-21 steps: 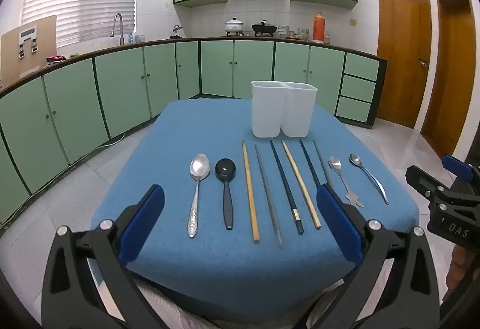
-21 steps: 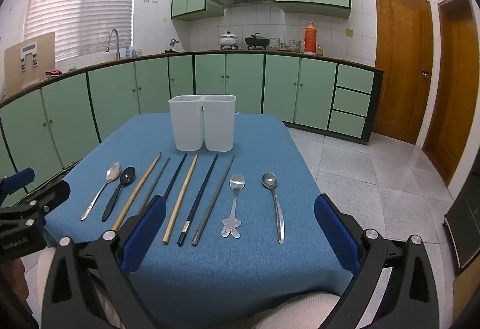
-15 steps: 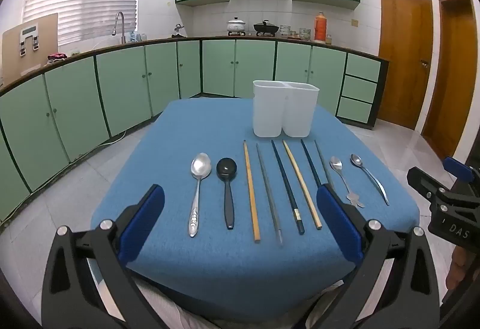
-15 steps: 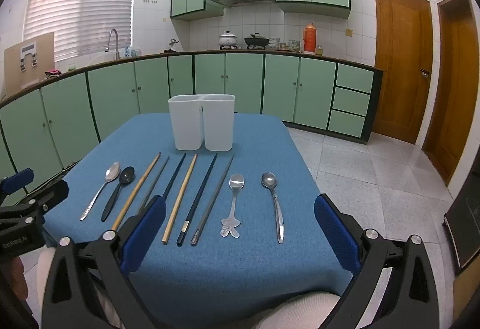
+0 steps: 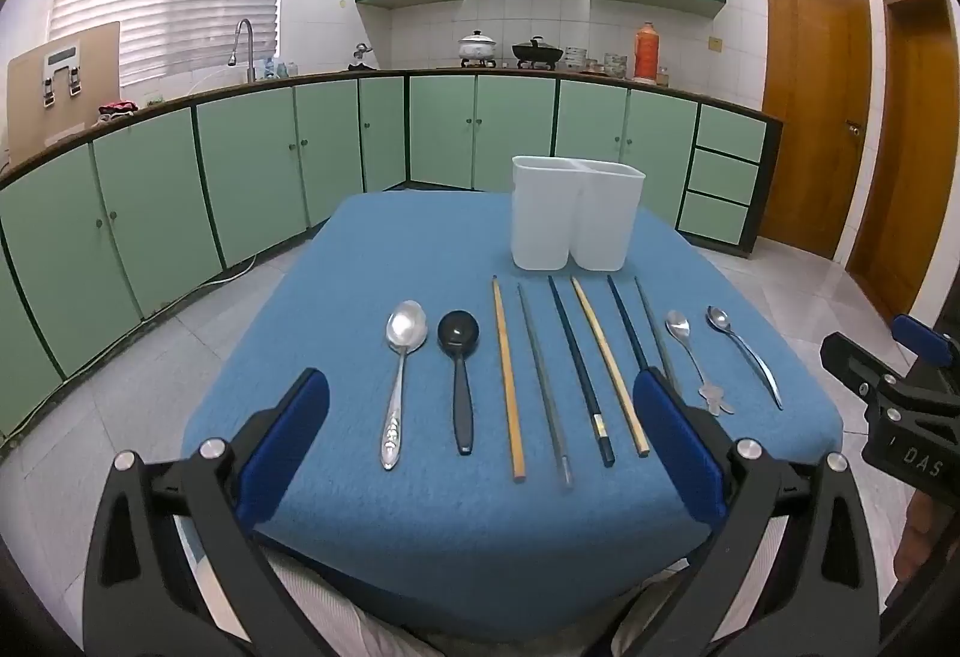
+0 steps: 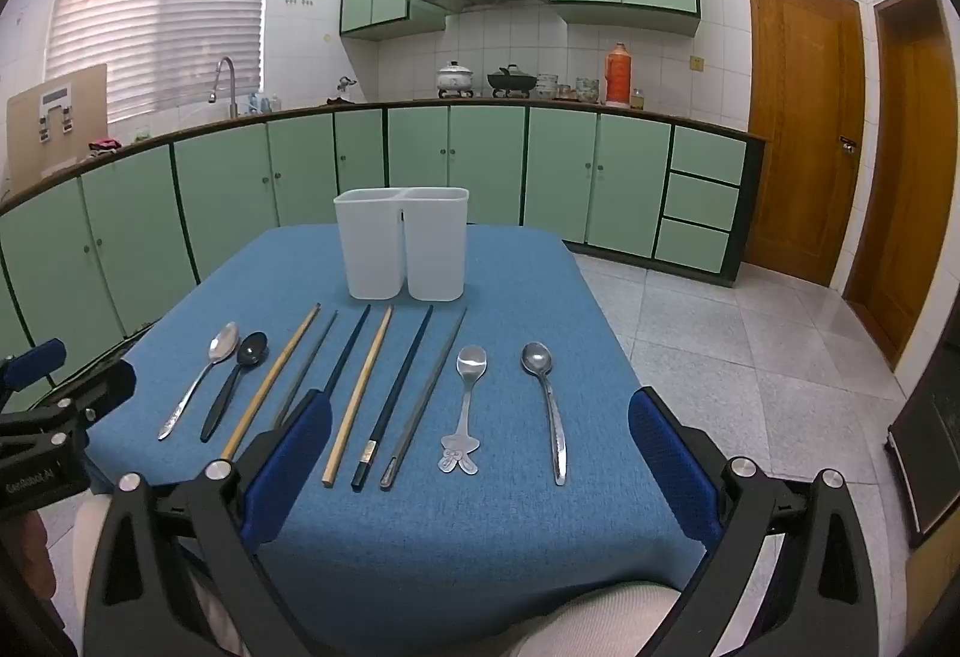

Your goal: Organize utensils

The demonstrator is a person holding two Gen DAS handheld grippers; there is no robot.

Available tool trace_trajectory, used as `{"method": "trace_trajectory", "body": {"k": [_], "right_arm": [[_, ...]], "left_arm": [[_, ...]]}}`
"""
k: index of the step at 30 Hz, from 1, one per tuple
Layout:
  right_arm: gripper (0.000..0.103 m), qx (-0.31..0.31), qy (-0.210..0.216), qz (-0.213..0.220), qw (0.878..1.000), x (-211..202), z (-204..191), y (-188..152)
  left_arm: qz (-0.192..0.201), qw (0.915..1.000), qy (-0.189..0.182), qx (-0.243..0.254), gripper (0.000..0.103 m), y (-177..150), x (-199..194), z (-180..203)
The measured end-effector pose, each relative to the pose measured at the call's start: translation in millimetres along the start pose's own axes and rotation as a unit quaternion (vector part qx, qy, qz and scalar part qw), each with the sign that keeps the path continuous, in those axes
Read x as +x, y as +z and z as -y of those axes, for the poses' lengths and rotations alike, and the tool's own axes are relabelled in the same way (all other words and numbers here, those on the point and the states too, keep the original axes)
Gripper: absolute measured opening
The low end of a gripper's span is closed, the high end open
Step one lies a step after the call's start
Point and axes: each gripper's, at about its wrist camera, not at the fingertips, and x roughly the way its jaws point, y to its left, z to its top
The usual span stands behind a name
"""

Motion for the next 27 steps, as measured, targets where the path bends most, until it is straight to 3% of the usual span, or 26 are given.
{"method": "trace_trajectory", "body": {"k": [27], "right_arm": [[0.097,0.0,0.0,-0.001,1.0,-0.8,0.1,0.8]], "left_arm": [[0.0,1.0,0.0,-0.001,0.098,0.6,-1.4,1.3]]}}
